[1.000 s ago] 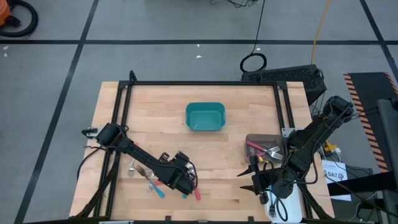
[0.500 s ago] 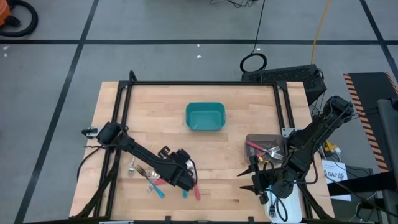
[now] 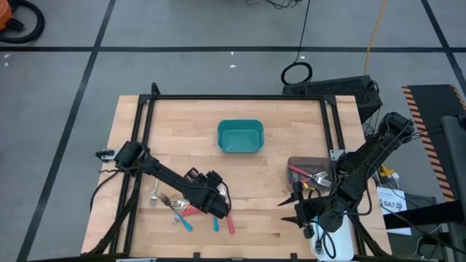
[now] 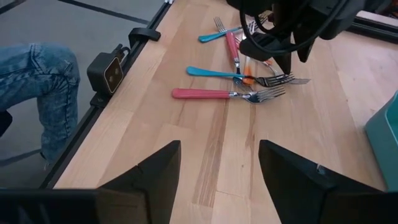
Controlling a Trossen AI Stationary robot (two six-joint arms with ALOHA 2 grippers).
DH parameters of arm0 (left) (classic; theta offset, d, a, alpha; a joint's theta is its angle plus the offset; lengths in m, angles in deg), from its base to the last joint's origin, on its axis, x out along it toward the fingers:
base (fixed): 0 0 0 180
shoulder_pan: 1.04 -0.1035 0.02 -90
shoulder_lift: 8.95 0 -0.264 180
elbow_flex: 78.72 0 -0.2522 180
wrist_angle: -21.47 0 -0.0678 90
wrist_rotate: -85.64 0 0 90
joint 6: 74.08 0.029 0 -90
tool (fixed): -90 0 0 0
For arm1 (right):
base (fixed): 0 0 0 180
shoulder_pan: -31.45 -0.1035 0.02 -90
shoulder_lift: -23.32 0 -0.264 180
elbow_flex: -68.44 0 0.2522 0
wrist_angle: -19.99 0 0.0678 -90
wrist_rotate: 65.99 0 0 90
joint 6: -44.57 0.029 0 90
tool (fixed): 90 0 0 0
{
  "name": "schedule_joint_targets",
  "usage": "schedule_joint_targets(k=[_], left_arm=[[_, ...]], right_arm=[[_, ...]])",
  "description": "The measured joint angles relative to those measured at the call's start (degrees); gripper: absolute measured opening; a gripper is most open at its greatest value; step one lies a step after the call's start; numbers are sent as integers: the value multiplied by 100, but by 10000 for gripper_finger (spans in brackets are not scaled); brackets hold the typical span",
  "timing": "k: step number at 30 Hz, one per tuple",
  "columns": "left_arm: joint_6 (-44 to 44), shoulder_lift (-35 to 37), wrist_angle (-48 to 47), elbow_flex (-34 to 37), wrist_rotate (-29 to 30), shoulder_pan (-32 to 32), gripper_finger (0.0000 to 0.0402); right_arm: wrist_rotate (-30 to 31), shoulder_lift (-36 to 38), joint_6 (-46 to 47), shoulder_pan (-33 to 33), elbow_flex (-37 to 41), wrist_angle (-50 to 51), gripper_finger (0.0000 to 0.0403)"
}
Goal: Sort silverware by color (type)
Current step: Put the blue fork into the white bin
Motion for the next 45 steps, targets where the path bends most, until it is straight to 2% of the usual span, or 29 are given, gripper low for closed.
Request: schedule_joint_targets(k=[10,18,21,25,29,32,35,39,45], left_arm=[[46,-9,37,0,-127,-138,198],[618,-13,392,17,-139,-135,198],[957,-13,393,17,-138,-135,198],[2042,-14,379,20,-154,-155,198],[3005,-14,286,22,-718,-372,198],[3411,-15,288,22,-863,-568,198],[3589,-14,284,22,-1003,-761,197],[3803,17,311,22,-1534,-948,197],[4011,20,441,22,-1728,-1054,197]], right_arm=[[0,0,6,0,0,31,210],[1,0,6,0,1,31,210],[2,-2,4,0,0,31,210],[-2,-2,3,0,0,31,210],[-2,-2,-91,0,2,31,210],[0,-2,-154,2,1,31,210],[0,-2,-149,2,0,30,210],[0,-2,-149,2,0,29,210],[-9,-2,-148,0,0,30,210]])
